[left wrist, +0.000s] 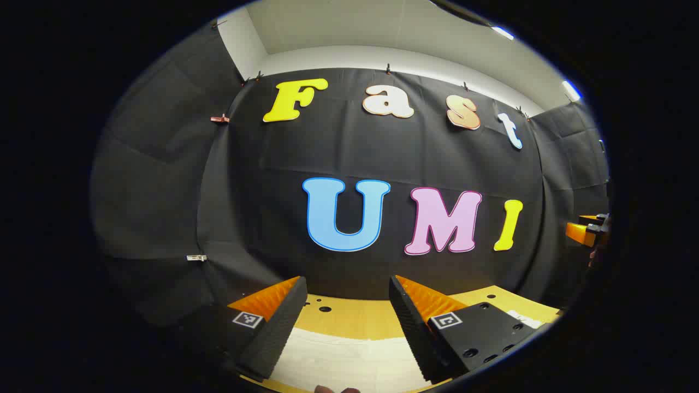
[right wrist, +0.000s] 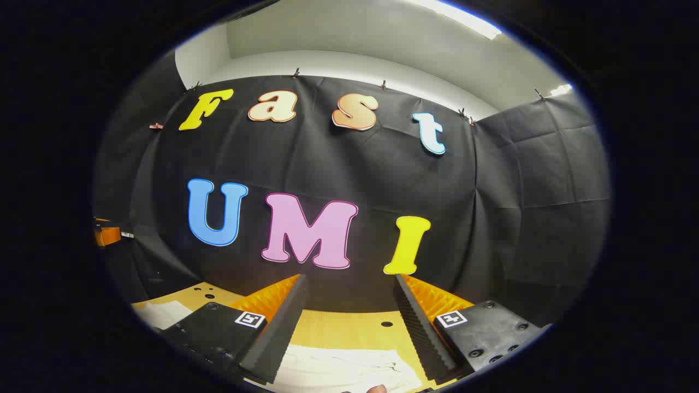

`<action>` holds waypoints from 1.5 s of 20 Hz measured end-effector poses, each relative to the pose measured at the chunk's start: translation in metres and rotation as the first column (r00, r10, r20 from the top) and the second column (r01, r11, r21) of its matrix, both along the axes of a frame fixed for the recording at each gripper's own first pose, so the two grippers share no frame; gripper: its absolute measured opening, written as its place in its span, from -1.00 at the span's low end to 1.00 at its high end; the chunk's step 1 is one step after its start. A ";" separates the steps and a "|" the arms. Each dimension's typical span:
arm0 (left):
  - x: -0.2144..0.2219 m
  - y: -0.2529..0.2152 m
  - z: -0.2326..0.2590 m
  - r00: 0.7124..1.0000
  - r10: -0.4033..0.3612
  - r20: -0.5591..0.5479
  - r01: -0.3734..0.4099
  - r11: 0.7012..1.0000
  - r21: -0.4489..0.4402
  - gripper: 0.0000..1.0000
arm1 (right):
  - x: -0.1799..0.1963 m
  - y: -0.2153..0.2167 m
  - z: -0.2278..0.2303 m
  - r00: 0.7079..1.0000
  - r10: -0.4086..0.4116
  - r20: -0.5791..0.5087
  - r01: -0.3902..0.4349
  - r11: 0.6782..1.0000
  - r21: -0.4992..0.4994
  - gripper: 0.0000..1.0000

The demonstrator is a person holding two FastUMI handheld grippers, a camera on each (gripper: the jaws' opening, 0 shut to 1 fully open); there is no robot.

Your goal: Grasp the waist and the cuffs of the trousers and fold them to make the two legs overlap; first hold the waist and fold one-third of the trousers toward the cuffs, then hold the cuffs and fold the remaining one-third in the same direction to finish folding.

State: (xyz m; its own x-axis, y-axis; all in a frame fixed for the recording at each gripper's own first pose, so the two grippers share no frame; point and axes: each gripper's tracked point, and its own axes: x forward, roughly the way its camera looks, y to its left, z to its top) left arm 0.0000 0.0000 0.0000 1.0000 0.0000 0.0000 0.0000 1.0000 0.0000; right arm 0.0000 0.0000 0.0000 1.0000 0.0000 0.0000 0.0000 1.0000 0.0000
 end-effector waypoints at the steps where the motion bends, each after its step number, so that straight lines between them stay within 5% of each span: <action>1: 0.000 0.000 0.001 1.000 0.000 -0.001 0.000 1.000 -0.002 0.91 | -0.001 0.001 0.001 1.000 0.001 0.000 -0.001 1.000 -0.003 0.94; 17: -0.008 0.004 -0.002 0.999 0.020 -0.031 -0.020 1.000 -0.003 0.91 | -0.009 0.012 0.003 1.000 0.008 -0.010 -0.008 0.999 -0.039 0.94; 23: -0.011 0.007 -0.026 0.996 -0.053 -0.076 0.064 0.988 0.144 0.91 | -0.013 0.008 -0.010 0.999 0.008 -0.046 -0.014 0.990 -0.141 0.95; 27: -0.015 0.034 -0.067 0.987 -0.067 -0.147 0.111 0.942 0.317 0.89 | -0.022 -0.004 -0.021 0.997 -0.019 -0.075 0.004 0.980 -0.197 0.94; 30: -0.028 0.041 -0.114 0.969 -0.096 -0.226 0.197 0.851 0.487 0.92 | -0.028 -0.014 -0.029 0.994 -0.047 -0.098 0.025 0.976 -0.215 0.94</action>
State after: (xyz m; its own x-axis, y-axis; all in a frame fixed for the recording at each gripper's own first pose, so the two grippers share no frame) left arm -0.0278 0.0411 -0.1135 0.9695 -0.0958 -0.2257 0.1974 0.8511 0.4866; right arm -0.0281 -0.0137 -0.0288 0.9941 -0.0466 -0.0975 0.0247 0.9763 -0.2150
